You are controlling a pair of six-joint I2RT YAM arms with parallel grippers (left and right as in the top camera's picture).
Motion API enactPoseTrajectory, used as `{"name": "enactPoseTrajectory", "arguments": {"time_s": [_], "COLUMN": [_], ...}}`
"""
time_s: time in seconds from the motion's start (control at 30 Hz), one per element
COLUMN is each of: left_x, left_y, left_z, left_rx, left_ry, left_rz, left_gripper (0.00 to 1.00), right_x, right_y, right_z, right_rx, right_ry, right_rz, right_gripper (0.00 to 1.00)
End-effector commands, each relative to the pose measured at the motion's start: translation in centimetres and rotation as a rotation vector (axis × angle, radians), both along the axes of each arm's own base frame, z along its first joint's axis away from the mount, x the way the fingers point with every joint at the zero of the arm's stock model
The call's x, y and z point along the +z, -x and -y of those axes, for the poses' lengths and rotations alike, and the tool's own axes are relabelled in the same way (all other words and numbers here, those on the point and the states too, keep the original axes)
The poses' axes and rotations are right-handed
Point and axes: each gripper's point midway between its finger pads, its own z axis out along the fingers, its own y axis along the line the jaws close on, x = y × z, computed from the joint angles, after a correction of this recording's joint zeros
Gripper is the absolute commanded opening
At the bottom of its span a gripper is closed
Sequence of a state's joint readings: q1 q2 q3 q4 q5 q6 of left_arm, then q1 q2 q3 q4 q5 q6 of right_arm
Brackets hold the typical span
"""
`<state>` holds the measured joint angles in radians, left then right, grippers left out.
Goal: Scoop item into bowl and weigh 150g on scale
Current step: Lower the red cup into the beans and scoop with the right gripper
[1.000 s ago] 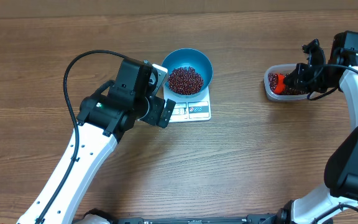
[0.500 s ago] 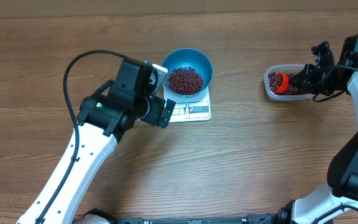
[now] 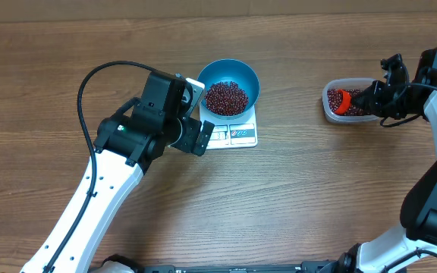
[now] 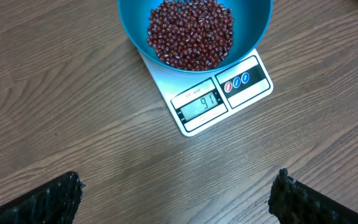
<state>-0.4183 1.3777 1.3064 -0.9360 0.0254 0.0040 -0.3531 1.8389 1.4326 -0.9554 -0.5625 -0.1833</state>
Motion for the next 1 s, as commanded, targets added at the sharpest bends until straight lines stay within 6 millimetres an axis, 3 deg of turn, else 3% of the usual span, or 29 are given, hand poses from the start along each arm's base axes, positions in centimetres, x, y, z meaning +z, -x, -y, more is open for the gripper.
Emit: {"name": "enactPoseTrajectory", "arguments": {"time_s": [0.0,0.17,0.57,0.97], "left_x": [0.3,0.3,0.3,0.3], "left_y": [-0.3,-0.3,-0.3,-0.3], "left_z": [0.1,0.1,0.1,0.1], "left_rx": [-0.015,-0.015,-0.015,-0.015], "left_ry": [-0.009,-0.009,-0.009,-0.009], "left_rz": [0.012,0.012,0.012,0.012], "left_gripper": [1.00,0.99,0.99,1.00], "right_x": [1.2,2.2,2.1,4.2], "right_y": [0.0,-0.2,0.9,1.0], "right_z": [-0.4,0.6,3.9,3.5], "right_rx": [-0.004,-0.038,-0.127,-0.126], "right_ry": [-0.055,-0.126,-0.139,-0.303], "right_rz": [0.039,0.077,0.061,0.125], "right_gripper": [0.03,0.04,0.04,0.04]}}
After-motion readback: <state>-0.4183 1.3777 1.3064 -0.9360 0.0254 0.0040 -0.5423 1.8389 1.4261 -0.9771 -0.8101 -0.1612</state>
